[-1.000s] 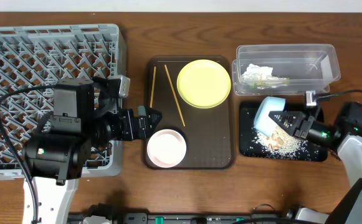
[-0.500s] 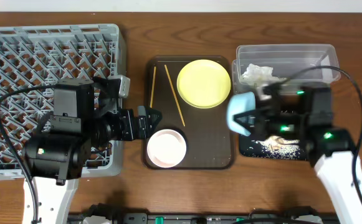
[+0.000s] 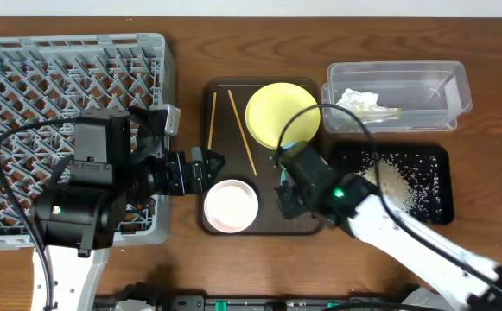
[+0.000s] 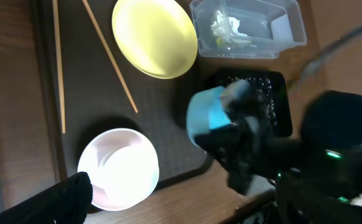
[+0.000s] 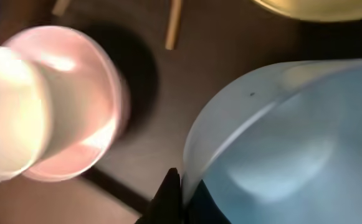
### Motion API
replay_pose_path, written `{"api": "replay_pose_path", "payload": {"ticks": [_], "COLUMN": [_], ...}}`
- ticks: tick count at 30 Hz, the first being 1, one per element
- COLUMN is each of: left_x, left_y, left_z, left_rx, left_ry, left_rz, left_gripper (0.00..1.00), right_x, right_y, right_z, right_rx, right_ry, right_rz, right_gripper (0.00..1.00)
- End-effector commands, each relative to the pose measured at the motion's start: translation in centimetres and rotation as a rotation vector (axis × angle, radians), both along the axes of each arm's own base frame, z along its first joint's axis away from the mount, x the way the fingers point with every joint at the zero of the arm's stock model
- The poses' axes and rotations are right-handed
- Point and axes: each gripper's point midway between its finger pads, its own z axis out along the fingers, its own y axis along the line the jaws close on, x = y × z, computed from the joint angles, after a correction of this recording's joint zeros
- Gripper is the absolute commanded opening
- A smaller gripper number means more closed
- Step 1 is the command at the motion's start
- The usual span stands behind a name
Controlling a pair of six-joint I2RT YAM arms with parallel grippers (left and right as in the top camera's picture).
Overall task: Sort waste into correct bins and load items into the dishwasher
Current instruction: 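Set the empty blue bowl back on the brown tray, then grasp the white cup from the pink bowl with the right gripper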
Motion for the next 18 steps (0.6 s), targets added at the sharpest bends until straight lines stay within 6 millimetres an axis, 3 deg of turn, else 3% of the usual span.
{"api": "replay_pose_path", "payload": {"ticks": [1, 3, 4, 9, 14, 18], "left_x": [0.0, 0.0, 0.0, 0.0, 0.0, -1.5], "left_y": [0.1, 0.1, 0.1, 0.1, 0.0, 0.4], "left_z": [0.8, 0.8, 0.8, 0.8, 0.8, -0.5], "left_rx": [0.010, 0.010, 0.010, 0.010, 0.007, 0.032], "left_ry": [-0.032, -0.032, -0.032, -0.032, -0.030, 0.051], "left_rz": [-0.006, -0.006, -0.006, -0.006, -0.007, -0.004], "left_gripper": [0.94, 0.94, 0.94, 0.94, 0.94, 0.94], "right_x": [0.8, 1.0, 1.0, 0.4, -1.5, -2.8], "right_y": [0.5, 0.8, 0.8, 1.4, 4.7, 6.8], "right_z": [0.5, 0.9, 1.1, 2.8, 6.2, 9.1], "right_rx": [0.002, 0.013, 0.011, 0.017, 0.181, 0.308], "right_ry": [-0.037, -0.045, -0.043, -0.013, 0.081, 0.148], "right_rz": [-0.002, 0.005, 0.005, 0.063, 0.178, 0.225], "right_gripper": [0.21, 0.48, 0.51, 0.52, 0.46, 0.42]}}
